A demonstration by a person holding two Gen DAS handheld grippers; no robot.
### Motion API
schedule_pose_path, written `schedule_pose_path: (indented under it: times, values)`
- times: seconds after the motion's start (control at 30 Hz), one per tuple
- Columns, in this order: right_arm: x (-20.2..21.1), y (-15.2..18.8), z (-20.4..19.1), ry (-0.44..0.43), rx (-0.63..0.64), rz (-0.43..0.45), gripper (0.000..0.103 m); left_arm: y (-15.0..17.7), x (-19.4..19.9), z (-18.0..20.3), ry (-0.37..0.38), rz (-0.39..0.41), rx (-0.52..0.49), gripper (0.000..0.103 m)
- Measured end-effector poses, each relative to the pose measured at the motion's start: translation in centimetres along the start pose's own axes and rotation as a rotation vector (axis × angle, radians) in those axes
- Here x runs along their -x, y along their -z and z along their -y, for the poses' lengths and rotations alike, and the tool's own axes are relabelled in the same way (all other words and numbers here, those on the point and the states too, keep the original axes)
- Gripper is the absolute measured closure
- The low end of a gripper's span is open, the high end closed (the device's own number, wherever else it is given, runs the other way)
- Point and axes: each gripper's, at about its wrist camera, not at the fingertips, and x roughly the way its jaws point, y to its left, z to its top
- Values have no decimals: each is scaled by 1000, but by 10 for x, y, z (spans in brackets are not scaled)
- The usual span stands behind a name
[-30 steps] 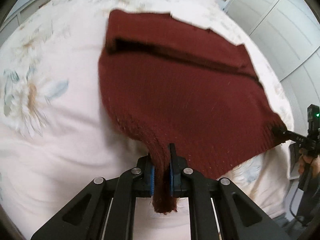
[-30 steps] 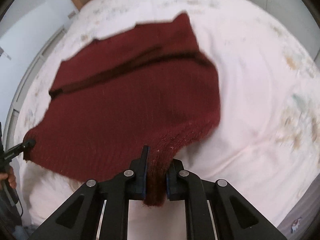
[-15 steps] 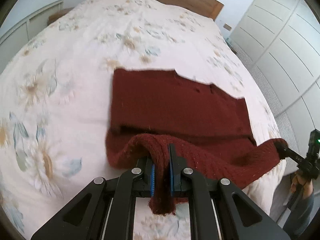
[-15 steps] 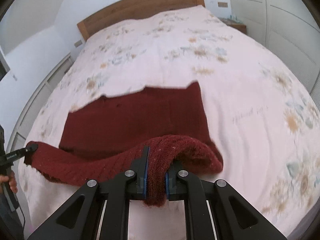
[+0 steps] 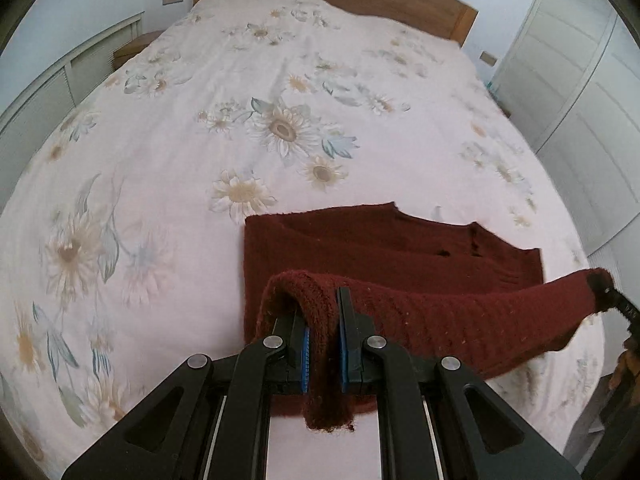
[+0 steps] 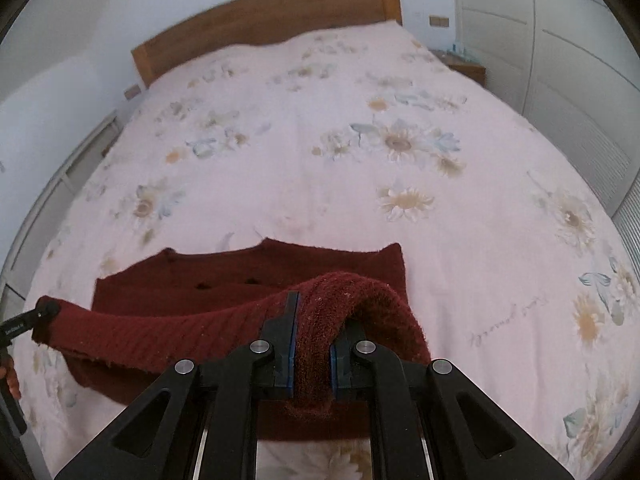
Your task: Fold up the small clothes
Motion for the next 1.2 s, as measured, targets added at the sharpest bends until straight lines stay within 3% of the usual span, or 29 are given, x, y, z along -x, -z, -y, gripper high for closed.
schedule_pose_path:
  times: [0.37,0.47,0.5,0.53,0.6,0.63,0.67,0.8,0.87,0.93,1.0,1.2]
  values:
    - [-70,-4,-3,70,22,-137,89,-6,-86,5,-186,-75,-73,91]
    - [-72,-1,-8,110,63,-132,77,-5,-97,9,-206,-93,-79,89]
    - [-71,0,-9,110,69,-126,68,-4,-99,9,-201,-101,-71,88]
    - [-69,1,-9,113,69,-120,52,-5,-99,10,-203,-101,-65,84]
    - [-64,2,-10,119,68,-100,32,-5,-95,14,-195,-93,-66,71]
    - [-60,1,-11,118,73,-90,27,-5,-92,16,-181,-88,-64,57]
    - [-57,2,-13,109,82,-83,26,-6,-89,19,-179,-82,-62,43]
    - [-45,3,-28,94,122,-65,19,-11,-74,27,-156,-38,-61,31]
    - [-38,6,-39,74,148,-47,15,-13,-66,35,-131,-22,-72,8]
    - [-33,11,-53,57,180,-32,0,-12,-59,45,-132,1,-103,7]
    - [-32,20,-69,50,225,-23,0,-8,-53,55,-118,36,-130,1]
    - [-57,59,-94,46,280,-71,0,15,-60,81,-71,53,-180,1]
